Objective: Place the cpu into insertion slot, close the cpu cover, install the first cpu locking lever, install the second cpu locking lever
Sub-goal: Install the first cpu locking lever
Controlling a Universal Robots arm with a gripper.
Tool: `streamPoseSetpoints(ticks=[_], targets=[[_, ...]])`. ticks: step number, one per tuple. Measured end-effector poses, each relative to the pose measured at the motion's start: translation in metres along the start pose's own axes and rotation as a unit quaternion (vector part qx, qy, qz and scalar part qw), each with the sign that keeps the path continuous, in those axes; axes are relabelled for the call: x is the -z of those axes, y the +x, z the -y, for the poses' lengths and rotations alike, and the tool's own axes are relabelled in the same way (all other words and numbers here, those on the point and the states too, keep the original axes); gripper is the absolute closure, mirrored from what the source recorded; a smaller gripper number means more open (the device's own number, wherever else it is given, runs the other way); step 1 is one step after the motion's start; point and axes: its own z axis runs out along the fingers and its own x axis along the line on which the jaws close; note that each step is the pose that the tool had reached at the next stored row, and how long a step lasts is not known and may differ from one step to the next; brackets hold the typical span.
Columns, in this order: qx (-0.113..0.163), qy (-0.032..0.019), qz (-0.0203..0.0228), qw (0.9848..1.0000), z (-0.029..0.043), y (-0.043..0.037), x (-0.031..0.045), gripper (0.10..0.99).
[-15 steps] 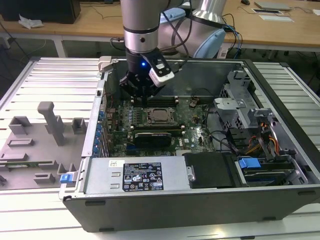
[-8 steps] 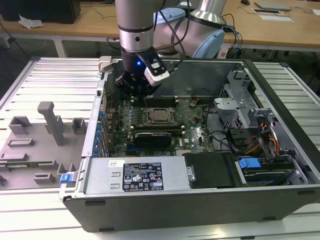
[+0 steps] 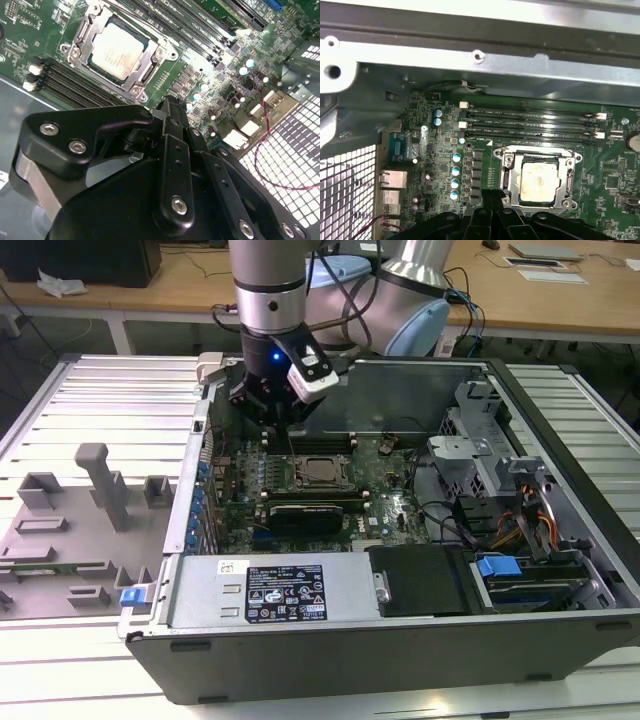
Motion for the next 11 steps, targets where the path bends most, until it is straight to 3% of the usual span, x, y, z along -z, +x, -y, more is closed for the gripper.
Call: streamPoseSetpoints(ticks=[2, 3, 8, 9, 10, 11], targets=[[-0.001, -0.017, 0.0032, 0.9999, -0.0002, 0.0038, 0.0002, 0.98], [-0.002, -0.0372, 0.0056, 0.9993, -0.0004, 0.0054, 0.0003, 0.98], [-0.005, -0.0879, 0.0106, 0.9961, -0.0006, 0.0072, 0.0004, 0.98], [-0.006, -0.1011, 0.0118, 0.9948, -0.0005, 0.0073, 0.0004, 0.98], [-0.006, -0.1046, 0.012, 0.9944, -0.0006, 0.0073, 0.0003, 0.98], [-0.006, -0.1047, 0.0121, 0.9944, -0.0005, 0.006, 0.0001, 0.98]])
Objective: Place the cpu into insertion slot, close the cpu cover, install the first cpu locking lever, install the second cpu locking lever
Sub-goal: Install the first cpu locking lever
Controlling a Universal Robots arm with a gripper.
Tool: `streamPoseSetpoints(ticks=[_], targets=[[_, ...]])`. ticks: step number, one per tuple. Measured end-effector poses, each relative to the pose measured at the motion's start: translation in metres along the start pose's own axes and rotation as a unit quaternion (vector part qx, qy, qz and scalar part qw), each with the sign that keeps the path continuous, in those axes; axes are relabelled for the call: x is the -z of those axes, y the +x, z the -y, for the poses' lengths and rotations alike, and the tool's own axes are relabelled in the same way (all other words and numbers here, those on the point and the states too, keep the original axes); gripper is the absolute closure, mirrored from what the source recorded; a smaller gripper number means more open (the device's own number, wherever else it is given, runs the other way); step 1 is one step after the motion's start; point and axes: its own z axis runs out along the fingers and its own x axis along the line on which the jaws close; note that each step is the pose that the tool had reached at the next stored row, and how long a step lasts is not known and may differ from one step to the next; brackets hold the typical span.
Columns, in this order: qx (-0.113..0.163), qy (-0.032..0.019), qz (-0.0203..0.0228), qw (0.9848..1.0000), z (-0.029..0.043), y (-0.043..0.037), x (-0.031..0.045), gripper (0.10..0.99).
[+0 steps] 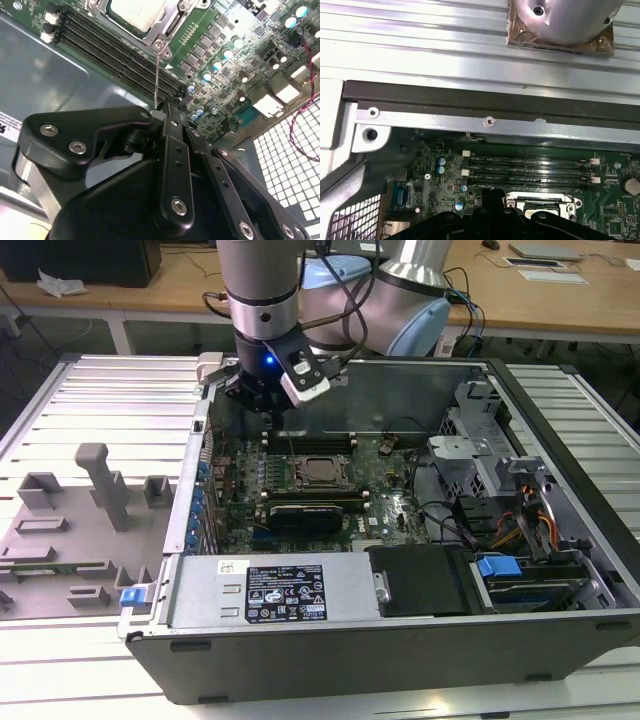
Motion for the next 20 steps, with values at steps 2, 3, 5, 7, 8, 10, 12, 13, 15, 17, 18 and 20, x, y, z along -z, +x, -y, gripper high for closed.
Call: streamPoseSetpoints(ticks=[2, 3, 5, 7, 8, 10, 12, 13, 15, 17, 18, 20], targets=[[0.0, 0.0, -0.0001, 1.0, 0.0006, -0.0072, -0.0005, 0.98], [0.0, 0.0001, 0.0, 1.0, 0.001, -0.01, -0.0007, 0.98], [0.0, 0.0001, -0.0001, 1.0, 0.0021, -0.0183, -0.0013, 0.98], [0.0, 0.0, -0.0001, 1.0, 0.0036, -0.027, -0.0018, 0.98], [0.0, 0.0, 0.0, 1.0, 0.0045, -0.0327, -0.0022, 0.98], [0.0, 0.0001, -0.0001, 1.0, 0.0061, -0.0428, -0.0029, 0.98], [0.0, 0.0, -0.0001, 1.0, 0.0074, -0.0525, -0.0035, 0.98], [0.0, 0.0001, -0.0001, 1.0, 0.0077, -0.0552, -0.0037, 0.98], [0.0, 0.0001, -0.0001, 1.0, 0.0077, -0.0553, -0.0037, 0.98], [0.0, -0.0009, 0.0005, 1.0, 0.0078, -0.0555, -0.0046, 0.98], [0.0, -0.0011, 0.0011, 1.0, 0.0081, -0.0554, -0.0055, 0.98], [0.001, -0.0011, 0.0038, 1.0, 0.009, -0.0552, -0.0074, 0.98]])
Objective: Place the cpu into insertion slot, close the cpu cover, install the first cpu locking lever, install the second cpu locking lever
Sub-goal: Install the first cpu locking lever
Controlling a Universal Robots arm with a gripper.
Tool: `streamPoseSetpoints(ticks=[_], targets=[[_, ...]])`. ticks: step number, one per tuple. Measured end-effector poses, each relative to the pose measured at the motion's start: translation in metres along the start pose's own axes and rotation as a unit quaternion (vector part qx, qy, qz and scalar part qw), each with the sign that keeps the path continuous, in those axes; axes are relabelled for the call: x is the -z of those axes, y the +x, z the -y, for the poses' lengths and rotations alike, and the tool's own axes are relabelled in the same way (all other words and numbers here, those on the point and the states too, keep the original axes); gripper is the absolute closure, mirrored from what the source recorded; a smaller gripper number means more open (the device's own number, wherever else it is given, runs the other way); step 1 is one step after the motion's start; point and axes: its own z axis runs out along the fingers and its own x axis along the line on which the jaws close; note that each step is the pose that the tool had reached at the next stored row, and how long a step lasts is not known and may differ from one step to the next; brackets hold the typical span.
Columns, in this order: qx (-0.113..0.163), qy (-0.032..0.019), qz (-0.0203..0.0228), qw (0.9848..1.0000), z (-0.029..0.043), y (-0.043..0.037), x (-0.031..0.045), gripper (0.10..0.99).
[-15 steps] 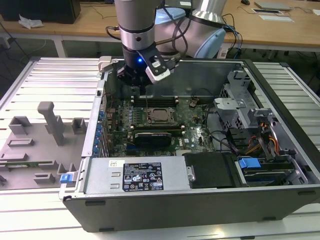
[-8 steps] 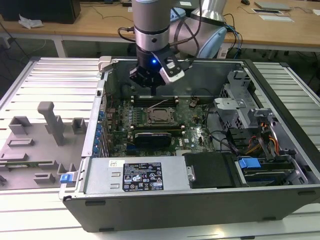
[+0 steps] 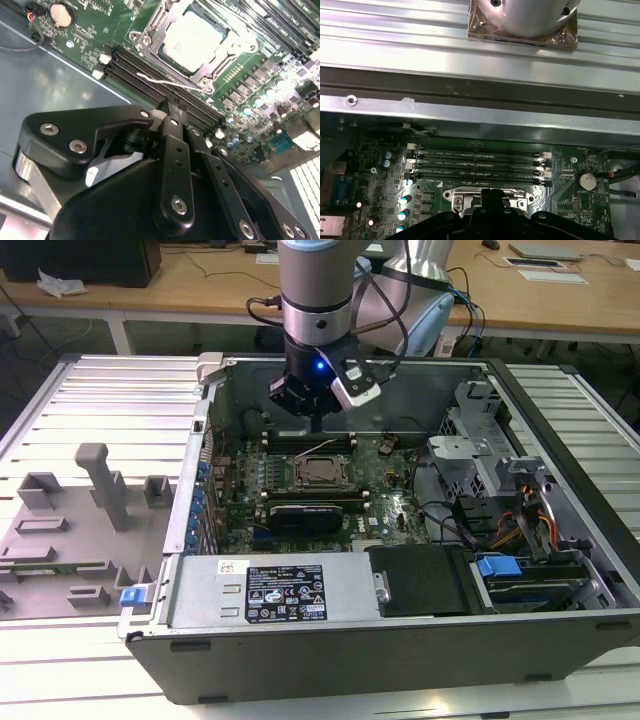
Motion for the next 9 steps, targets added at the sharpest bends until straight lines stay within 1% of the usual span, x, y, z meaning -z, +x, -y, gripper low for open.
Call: streamPoseSetpoints(ticks=[1, 2, 3, 4, 6, 7, 9], targets=[[0.0, 0.0002, 0.0019, 1.0, 0.0003, 0.0001, -0.0006, 0.98], [0.001, 0.0004, 0.0066, 1.0, 0.0009, 0.0003, -0.002, 0.98], [0.002, 0.0007, 0.0104, 0.9999, 0.0014, 0.0004, -0.0031, 0.98], [0.003, 0.0009, 0.0154, 0.9999, 0.0018, 0.0005, -0.004, 0.98], [0.004, 0.0012, 0.0205, 0.9998, 0.0023, 0.0007, -0.0051, 0.98], [0.005, 0.0012, 0.0249, 0.9997, 0.0028, 0.001, -0.0068, 0.98], [0.006, 0.0014, 0.0286, 0.9996, 0.0032, 0.0014, -0.0083, 0.98]])
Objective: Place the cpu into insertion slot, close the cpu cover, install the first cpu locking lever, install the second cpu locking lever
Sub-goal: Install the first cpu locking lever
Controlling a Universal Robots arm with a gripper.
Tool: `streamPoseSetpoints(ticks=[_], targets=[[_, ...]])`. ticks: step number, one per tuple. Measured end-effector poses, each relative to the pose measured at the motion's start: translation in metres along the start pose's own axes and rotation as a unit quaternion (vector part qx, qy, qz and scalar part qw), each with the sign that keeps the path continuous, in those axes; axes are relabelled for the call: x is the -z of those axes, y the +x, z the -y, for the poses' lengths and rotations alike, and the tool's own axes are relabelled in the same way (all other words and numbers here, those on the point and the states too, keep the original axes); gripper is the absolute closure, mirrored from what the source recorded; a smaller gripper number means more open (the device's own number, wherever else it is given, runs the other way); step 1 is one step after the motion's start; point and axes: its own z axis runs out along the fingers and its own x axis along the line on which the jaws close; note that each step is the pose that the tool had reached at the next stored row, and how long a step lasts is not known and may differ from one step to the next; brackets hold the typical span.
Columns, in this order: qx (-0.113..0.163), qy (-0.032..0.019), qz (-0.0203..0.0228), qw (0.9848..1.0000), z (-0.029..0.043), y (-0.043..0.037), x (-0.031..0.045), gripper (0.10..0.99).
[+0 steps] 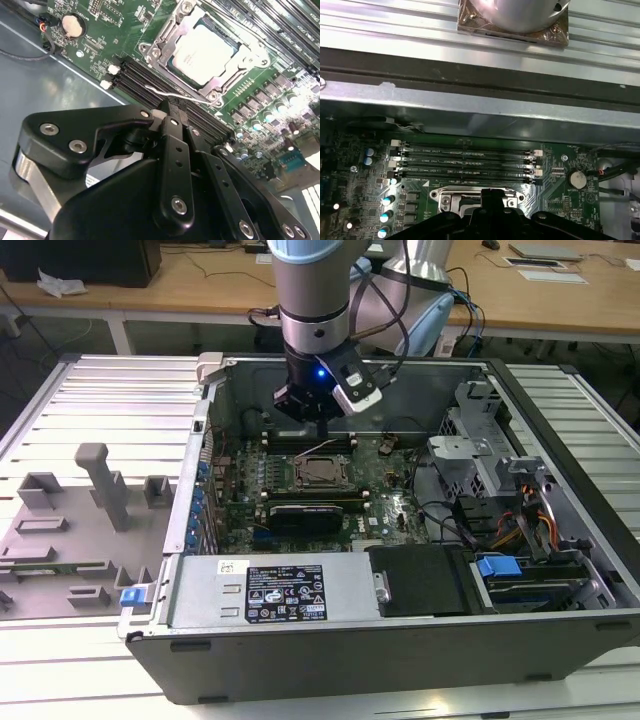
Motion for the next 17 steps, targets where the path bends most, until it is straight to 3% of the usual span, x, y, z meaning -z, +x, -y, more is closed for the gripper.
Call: streamPoseSetpoints(ticks=[2, 11, 17], targets=[[0.001, -0.0001, 0.0042, 1.0, 0.0006, 0.001, -0.003, 0.98], [0.002, 0.0004, 0.0116, 0.9999, 0.0035, 0.0042, -0.0181, 0.98], [0.002, 0.0004, 0.0122, 0.9999, -0.0014, 0.0043, -0.0221, 0.98]])
